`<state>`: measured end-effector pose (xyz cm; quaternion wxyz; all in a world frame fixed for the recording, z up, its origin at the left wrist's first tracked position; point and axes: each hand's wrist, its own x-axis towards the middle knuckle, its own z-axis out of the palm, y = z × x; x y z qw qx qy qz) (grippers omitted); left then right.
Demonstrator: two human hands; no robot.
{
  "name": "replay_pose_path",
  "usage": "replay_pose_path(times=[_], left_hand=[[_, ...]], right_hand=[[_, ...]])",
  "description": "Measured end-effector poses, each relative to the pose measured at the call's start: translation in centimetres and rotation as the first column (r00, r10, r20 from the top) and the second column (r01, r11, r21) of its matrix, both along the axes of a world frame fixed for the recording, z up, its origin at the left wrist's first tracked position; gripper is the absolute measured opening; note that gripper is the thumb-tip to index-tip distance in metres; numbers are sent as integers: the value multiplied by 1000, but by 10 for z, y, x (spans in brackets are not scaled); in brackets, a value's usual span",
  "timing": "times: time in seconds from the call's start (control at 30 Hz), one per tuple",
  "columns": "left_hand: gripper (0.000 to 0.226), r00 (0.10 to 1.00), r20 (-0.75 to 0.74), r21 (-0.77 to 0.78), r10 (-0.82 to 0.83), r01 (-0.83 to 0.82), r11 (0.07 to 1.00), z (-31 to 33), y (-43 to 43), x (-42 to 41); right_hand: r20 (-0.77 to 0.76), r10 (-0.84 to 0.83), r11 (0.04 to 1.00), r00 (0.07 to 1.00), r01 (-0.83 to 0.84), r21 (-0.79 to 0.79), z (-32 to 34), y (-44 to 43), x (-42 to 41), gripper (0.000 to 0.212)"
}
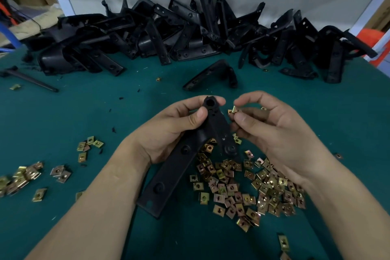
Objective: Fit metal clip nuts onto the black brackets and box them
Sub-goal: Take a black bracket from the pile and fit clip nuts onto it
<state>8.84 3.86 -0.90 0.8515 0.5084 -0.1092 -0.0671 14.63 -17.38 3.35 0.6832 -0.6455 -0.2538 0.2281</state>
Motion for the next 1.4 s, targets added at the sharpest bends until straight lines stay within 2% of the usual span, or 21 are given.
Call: replay_pose_path(times=[0.13, 0.23, 0.43, 0.57, 0.7, 0.83, 1.0, 1.17, 1.27, 1.4], left_hand=[[31, 1000, -12, 12, -18, 18, 1000, -1, 0, 0], [30, 1000, -21, 9, -19, 20, 1000, 0, -1, 0], [30, 999, -31, -1, -14, 14, 1000, 1, -3, 1], [29, 999, -34, 4, -16, 17, 1000, 0, -3, 1], [27, 999, -28, 6, -41, 42, 999, -1, -3, 2], [26, 998, -14, 34, -57, 58, 998, -1, -3, 2], [26, 998, -12, 45, -57, 58, 997, 0, -3, 2], [26, 1000, -13, 60, -26, 27, 998, -1, -3, 3], [27, 999, -25, 57, -21, 22, 998, -1, -3, 3], [25, 1000, -10, 79, -28, 29, 996, -1, -3, 3]], right_hand=[[265, -100, 983, 959, 136, -123, -1, 2, -2, 25], [327, -156, 961, 932, 219, -167, -3, 5, -3, 20], [259, -185, 957, 948, 234, -171, -5, 8, -6, 13], [45, -206, 976, 977, 209, -66, -3, 10, -7, 14], [-41, -163, 986, 986, 161, -40, -1, 11, -9, 19], [-120, -150, 989, 981, 148, -29, 0, 11, -10, 13], [-182, -188, 982, 965, 190, -7, -2, 13, -12, 11], [-264, -148, 987, 953, 158, 17, -3, 16, -16, 12], [-268, -206, 976, 941, 219, 17, -3, 15, -14, 9], [-230, -160, 986, 960, 167, 9, -3, 15, -15, 10]])
